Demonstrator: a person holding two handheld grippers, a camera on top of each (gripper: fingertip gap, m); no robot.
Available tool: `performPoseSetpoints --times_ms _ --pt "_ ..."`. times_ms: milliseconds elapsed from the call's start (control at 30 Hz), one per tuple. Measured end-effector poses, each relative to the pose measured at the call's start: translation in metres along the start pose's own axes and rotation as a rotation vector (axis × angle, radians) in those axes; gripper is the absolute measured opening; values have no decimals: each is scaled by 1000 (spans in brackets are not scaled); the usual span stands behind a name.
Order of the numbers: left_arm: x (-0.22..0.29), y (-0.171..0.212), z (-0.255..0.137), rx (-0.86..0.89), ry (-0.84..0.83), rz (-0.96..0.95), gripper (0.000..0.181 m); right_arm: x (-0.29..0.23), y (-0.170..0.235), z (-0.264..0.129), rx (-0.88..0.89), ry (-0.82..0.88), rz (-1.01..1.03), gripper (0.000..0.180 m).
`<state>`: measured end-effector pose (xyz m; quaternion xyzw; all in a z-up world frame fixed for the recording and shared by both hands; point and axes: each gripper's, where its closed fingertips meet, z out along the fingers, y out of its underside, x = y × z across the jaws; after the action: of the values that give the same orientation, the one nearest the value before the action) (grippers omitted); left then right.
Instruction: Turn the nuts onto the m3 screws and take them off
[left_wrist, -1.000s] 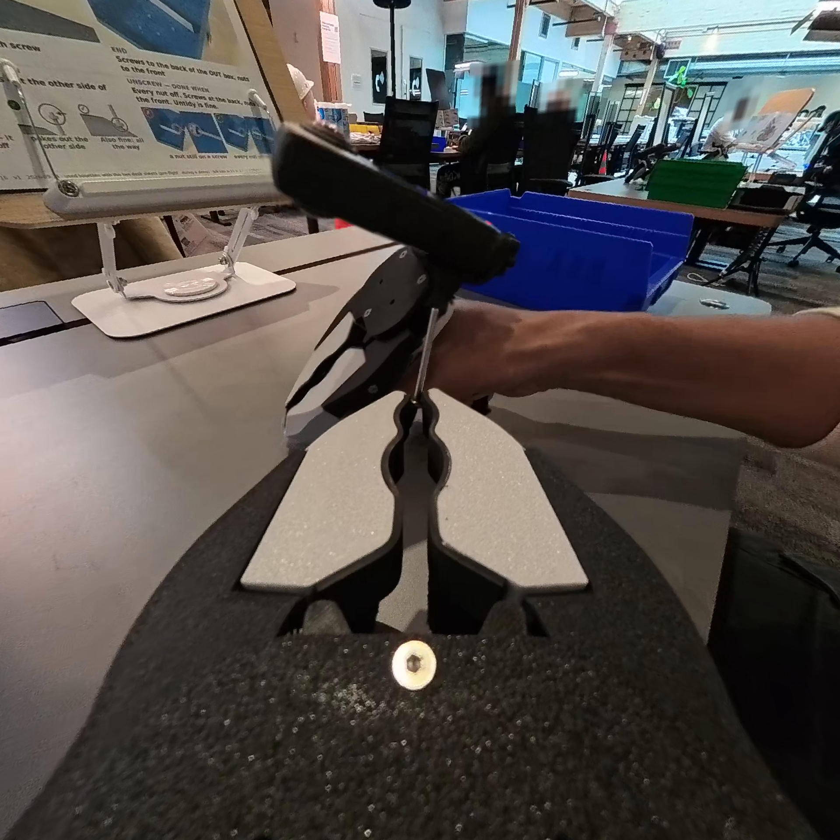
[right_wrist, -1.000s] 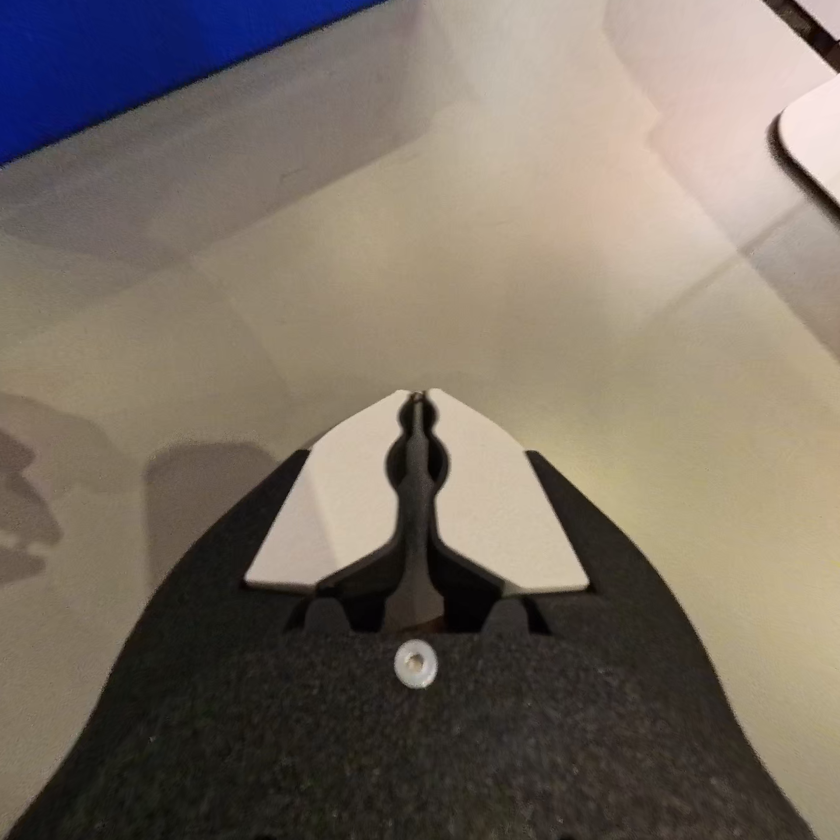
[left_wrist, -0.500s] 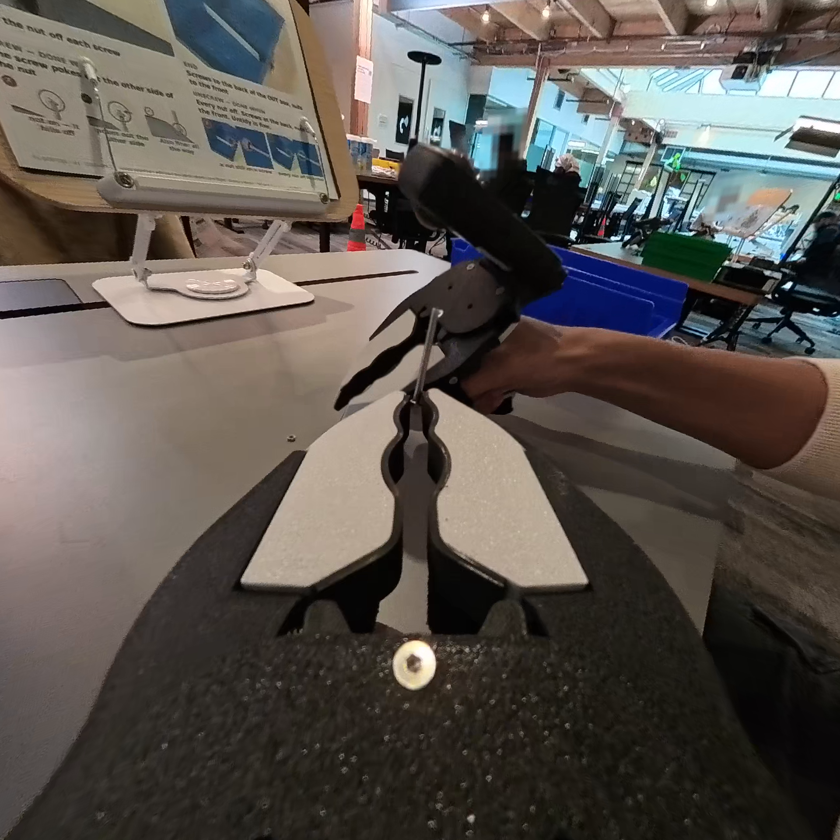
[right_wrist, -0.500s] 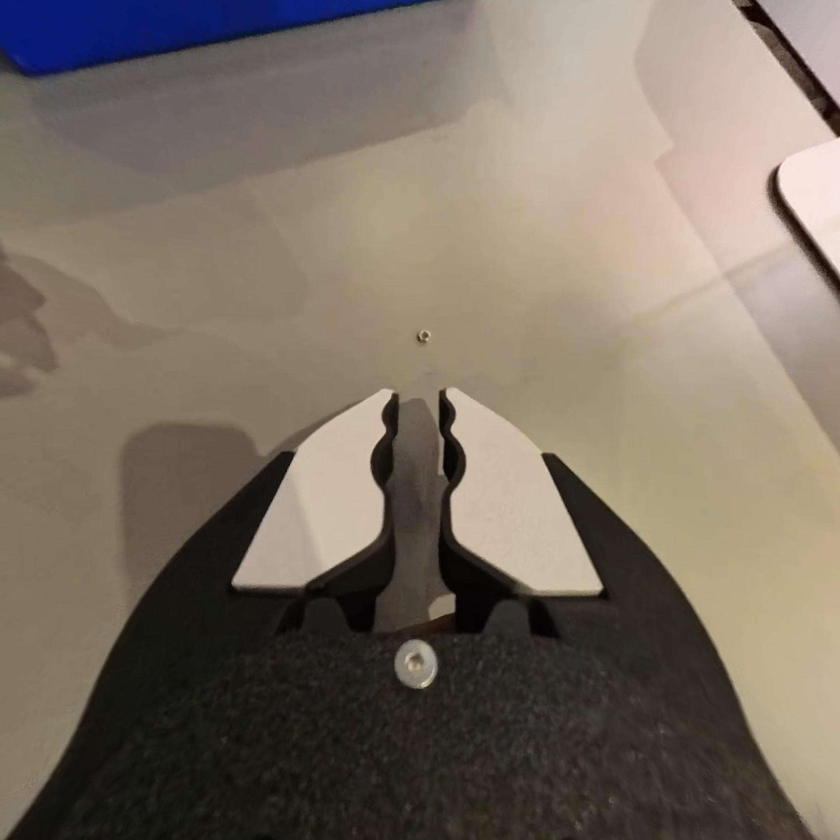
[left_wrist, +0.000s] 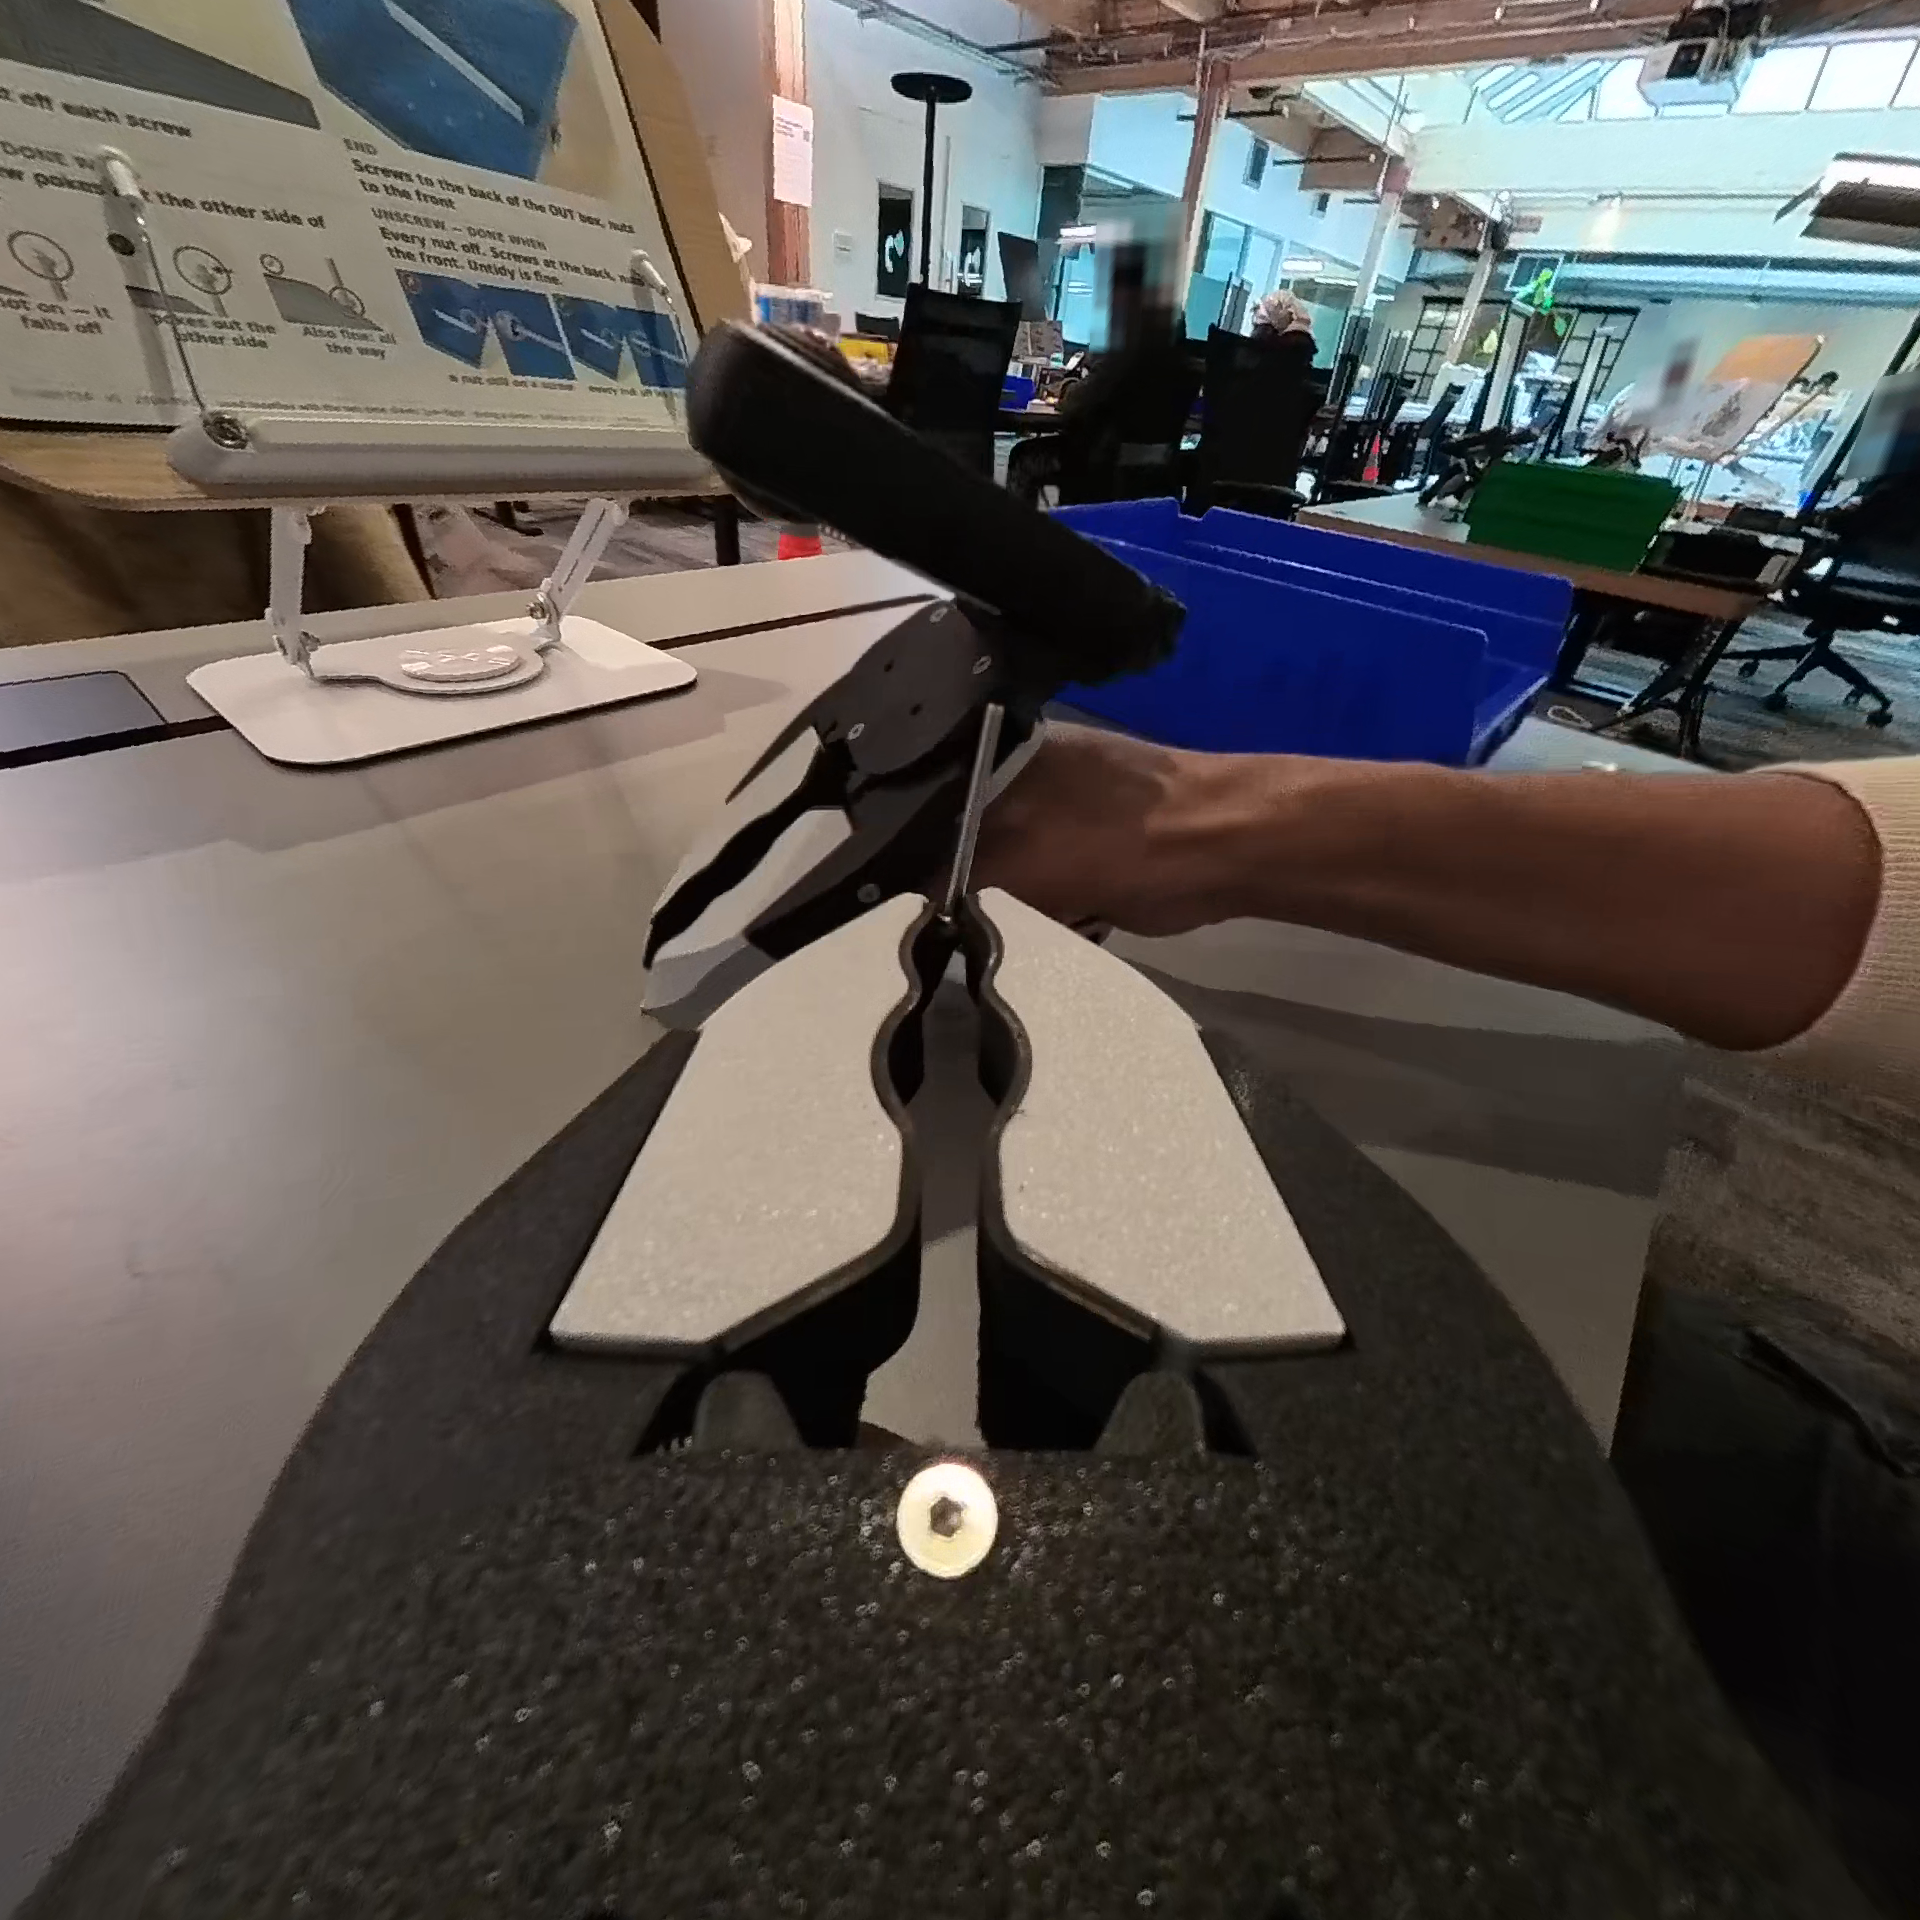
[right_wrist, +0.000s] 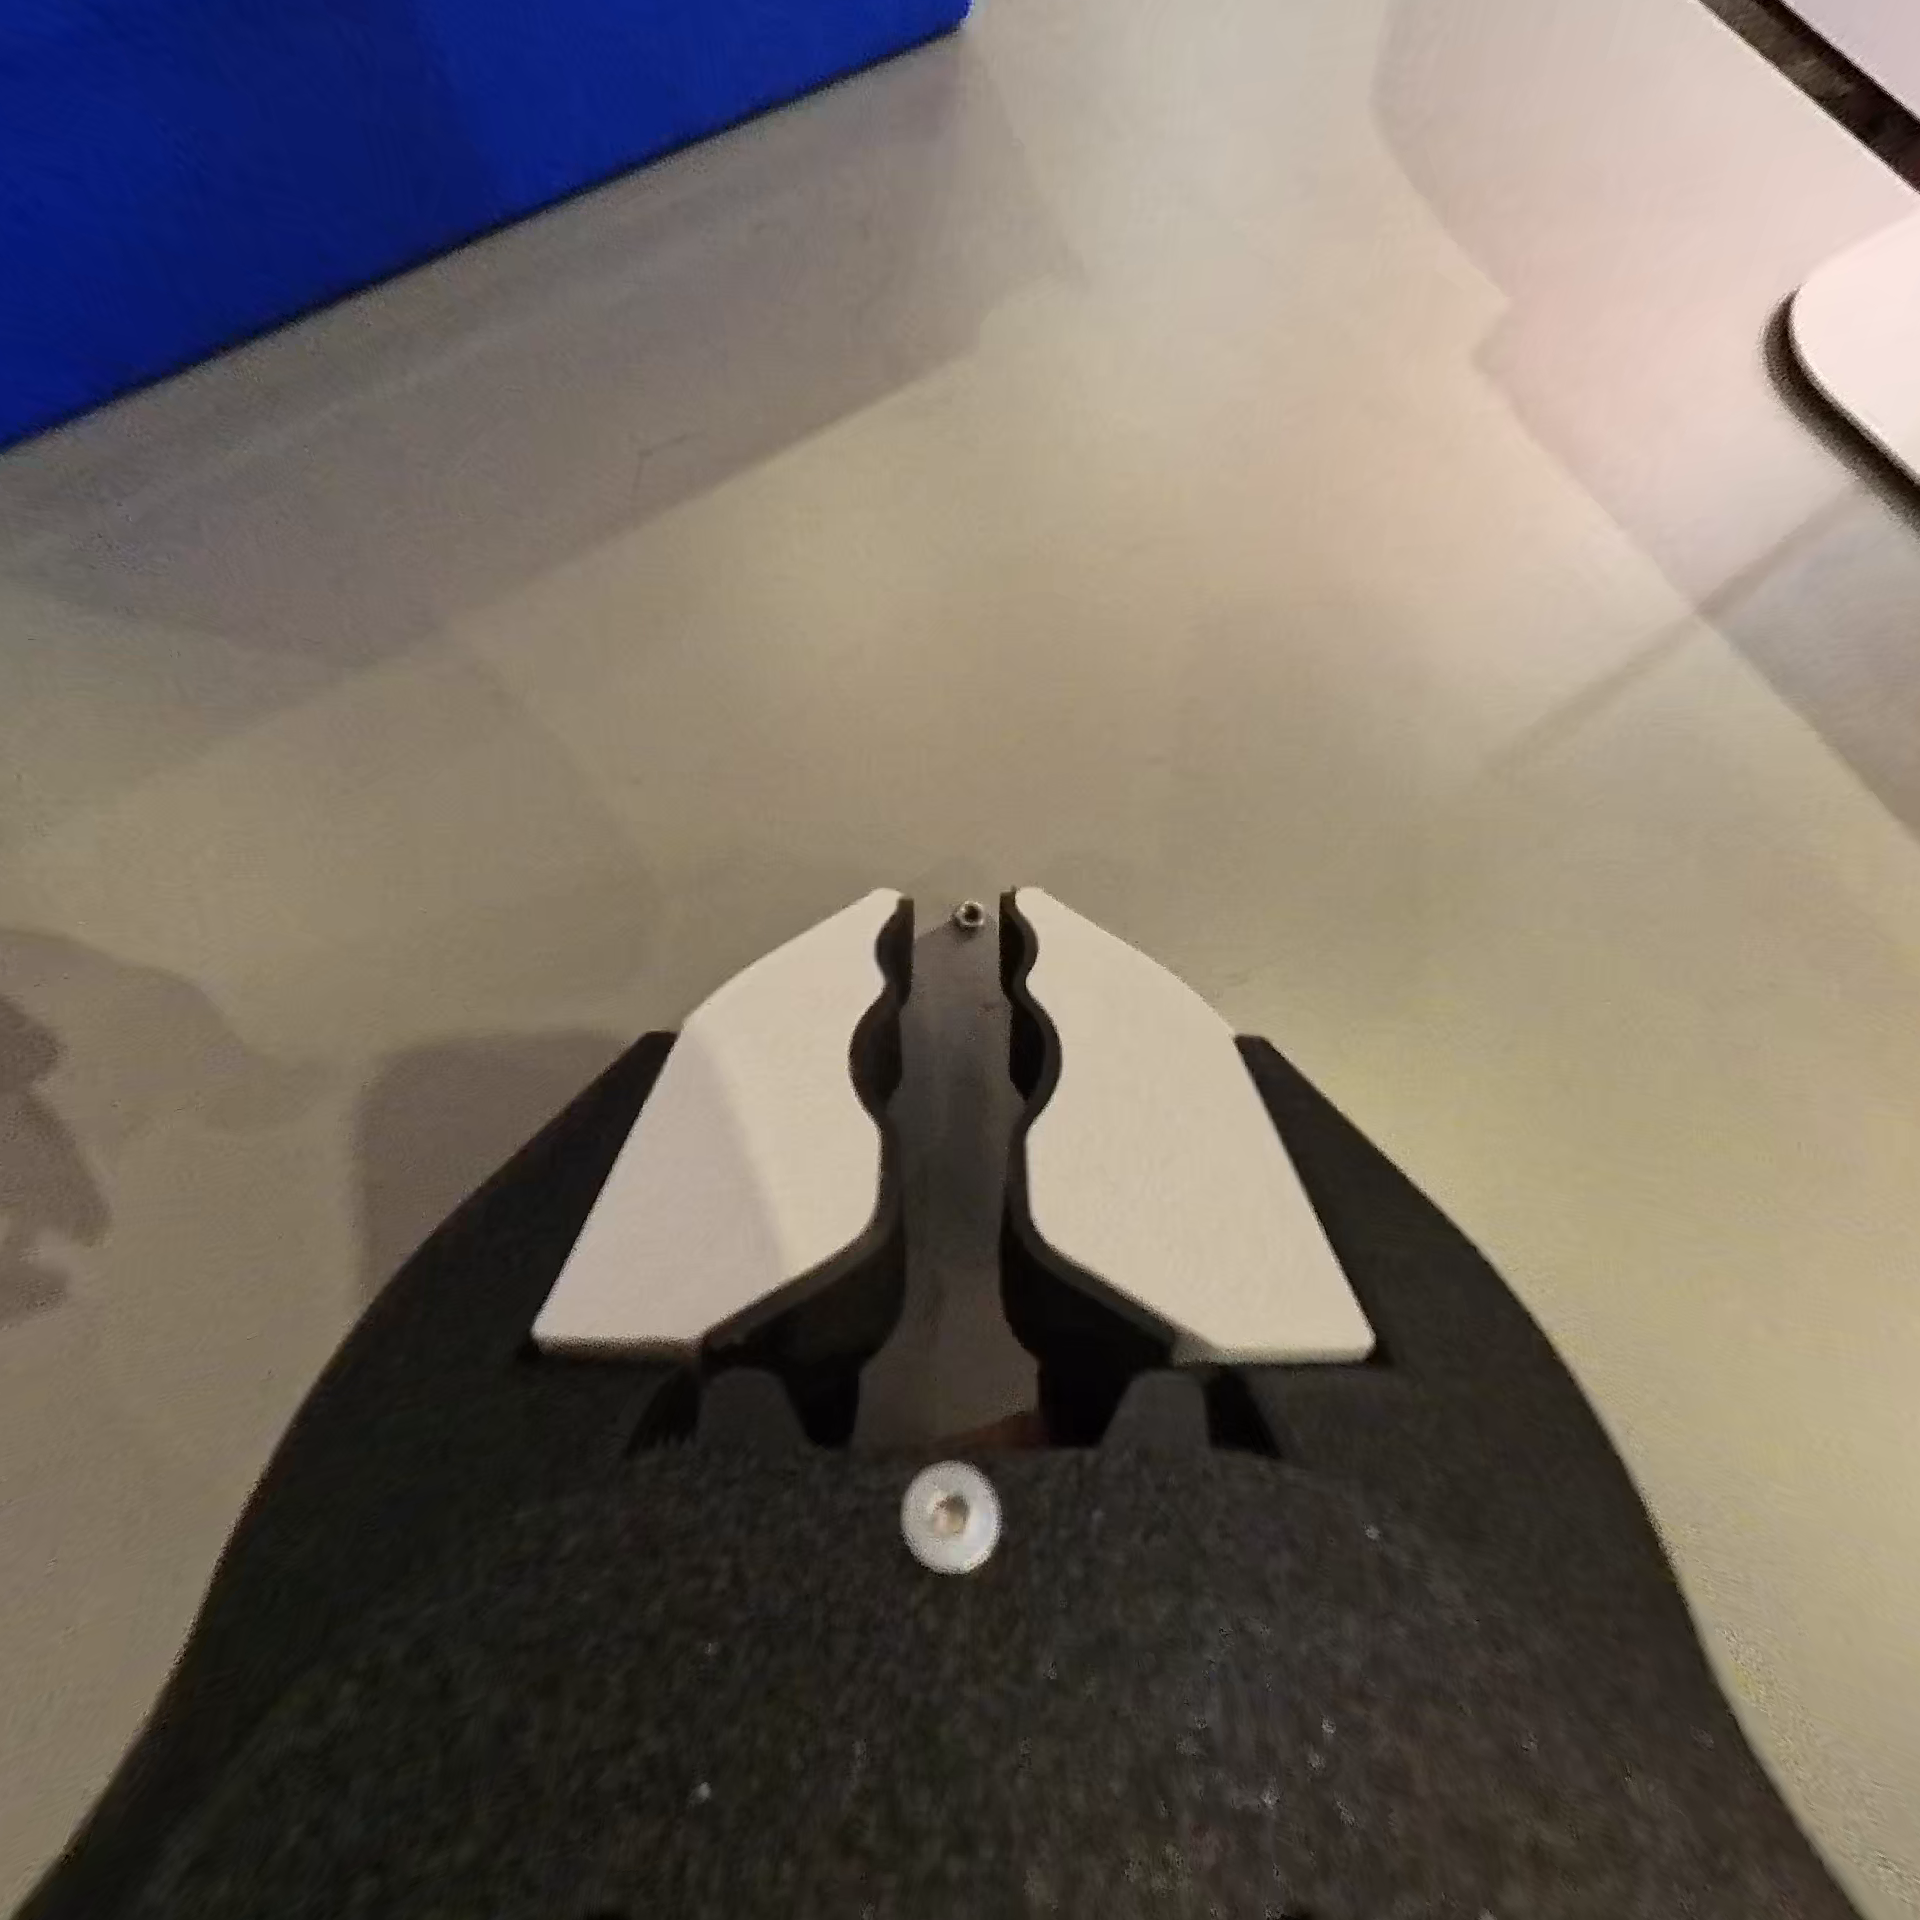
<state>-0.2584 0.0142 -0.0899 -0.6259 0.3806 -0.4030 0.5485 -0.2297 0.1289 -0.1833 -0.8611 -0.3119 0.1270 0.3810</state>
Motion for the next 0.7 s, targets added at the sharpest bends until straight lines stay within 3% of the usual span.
performPoseSetpoints --times_ms 267,700 --pt "4 1 1 -9 5 28 4 3 4 2 -36 -17 -42 17" --pt "5 3 2 -22 12 36 4 4 6 8 -72 -188 -163 15"
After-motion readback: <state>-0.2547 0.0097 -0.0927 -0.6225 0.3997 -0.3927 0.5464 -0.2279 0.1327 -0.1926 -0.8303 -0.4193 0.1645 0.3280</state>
